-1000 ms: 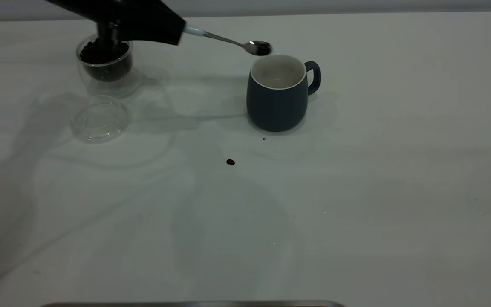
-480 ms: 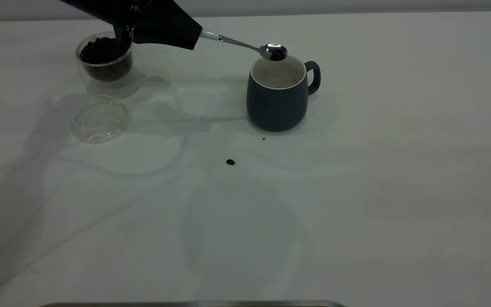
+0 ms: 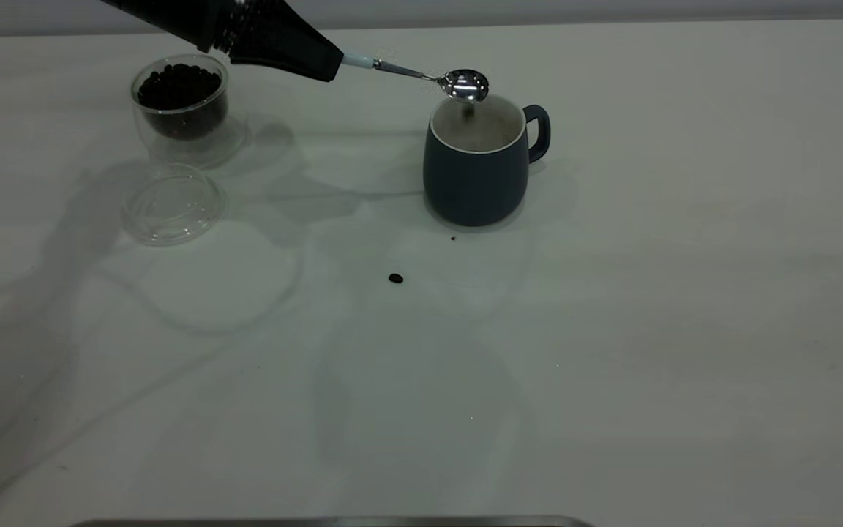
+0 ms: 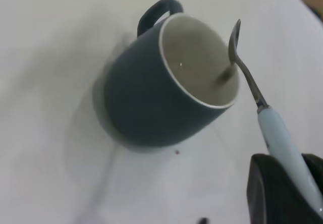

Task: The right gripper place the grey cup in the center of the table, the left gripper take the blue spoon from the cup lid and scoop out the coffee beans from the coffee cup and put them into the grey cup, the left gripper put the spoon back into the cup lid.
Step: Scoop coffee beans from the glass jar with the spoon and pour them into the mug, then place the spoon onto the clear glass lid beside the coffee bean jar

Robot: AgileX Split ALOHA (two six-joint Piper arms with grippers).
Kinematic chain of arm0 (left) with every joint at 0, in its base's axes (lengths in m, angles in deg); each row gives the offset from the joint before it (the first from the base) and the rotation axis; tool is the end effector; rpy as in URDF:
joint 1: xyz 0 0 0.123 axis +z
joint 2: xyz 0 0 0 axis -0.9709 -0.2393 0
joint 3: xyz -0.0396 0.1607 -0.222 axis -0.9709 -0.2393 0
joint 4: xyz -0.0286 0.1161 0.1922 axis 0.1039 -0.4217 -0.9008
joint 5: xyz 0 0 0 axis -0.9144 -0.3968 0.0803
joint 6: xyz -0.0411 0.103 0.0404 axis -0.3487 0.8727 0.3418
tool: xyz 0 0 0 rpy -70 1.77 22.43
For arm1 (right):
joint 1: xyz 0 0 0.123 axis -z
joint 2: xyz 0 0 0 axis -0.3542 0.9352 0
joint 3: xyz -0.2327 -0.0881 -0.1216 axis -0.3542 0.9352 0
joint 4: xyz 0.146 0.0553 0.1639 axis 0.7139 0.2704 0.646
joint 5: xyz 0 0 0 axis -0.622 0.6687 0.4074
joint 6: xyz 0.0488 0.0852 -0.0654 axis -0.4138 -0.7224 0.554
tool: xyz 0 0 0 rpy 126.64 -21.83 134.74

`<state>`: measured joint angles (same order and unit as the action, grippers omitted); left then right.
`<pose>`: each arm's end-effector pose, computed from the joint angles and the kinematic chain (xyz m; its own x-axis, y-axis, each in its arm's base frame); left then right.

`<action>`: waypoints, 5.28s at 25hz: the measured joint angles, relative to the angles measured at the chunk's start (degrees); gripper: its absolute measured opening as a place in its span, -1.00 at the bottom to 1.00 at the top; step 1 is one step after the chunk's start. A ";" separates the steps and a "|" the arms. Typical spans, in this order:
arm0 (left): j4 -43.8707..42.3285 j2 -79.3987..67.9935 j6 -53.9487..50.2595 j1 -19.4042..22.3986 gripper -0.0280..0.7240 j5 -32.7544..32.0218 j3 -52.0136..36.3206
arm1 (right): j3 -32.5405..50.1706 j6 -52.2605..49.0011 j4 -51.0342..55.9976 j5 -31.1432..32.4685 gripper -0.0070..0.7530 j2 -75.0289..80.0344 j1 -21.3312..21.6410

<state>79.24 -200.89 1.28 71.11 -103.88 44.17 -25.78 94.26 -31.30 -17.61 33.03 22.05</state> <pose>0.4307 -0.1328 0.0746 -0.6004 0.4047 -0.6898 0.7923 0.4183 -0.4442 0.0010 0.0018 0.2374 -0.5240 -0.1034 -0.8454 -0.0508 0.9946 -0.0902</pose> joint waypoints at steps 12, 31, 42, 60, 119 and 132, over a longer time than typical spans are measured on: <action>-3.46 3.95 -16.18 6.45 -0.58 -6.96 0.00 | 0.00 0.00 0.00 0.00 -0.03 0.00 0.00; -25.74 9.00 -38.23 20.04 -0.58 -7.48 0.00 | 0.00 0.00 0.00 0.00 -0.03 0.00 0.00; -24.34 4.79 -39.76 25.43 -0.58 -7.48 -0.06 | 0.00 0.00 0.00 0.00 -0.03 0.00 0.00; -22.06 -2.68 -35.24 26.31 -0.58 -7.48 -0.06 | 0.00 0.00 0.00 0.00 -0.03 0.00 0.00; -18.82 -5.89 -35.52 26.68 -0.58 -3.21 0.00 | 0.00 0.00 -0.05 0.00 -0.03 0.00 0.00; -15.30 -8.48 -35.17 26.68 -0.55 -3.77 0.00 | 0.00 0.00 -0.05 0.00 -0.03 0.00 0.00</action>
<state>63.94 -209.37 -33.88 97.80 -107.66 44.17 -25.78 94.26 -31.34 -17.61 33.03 22.05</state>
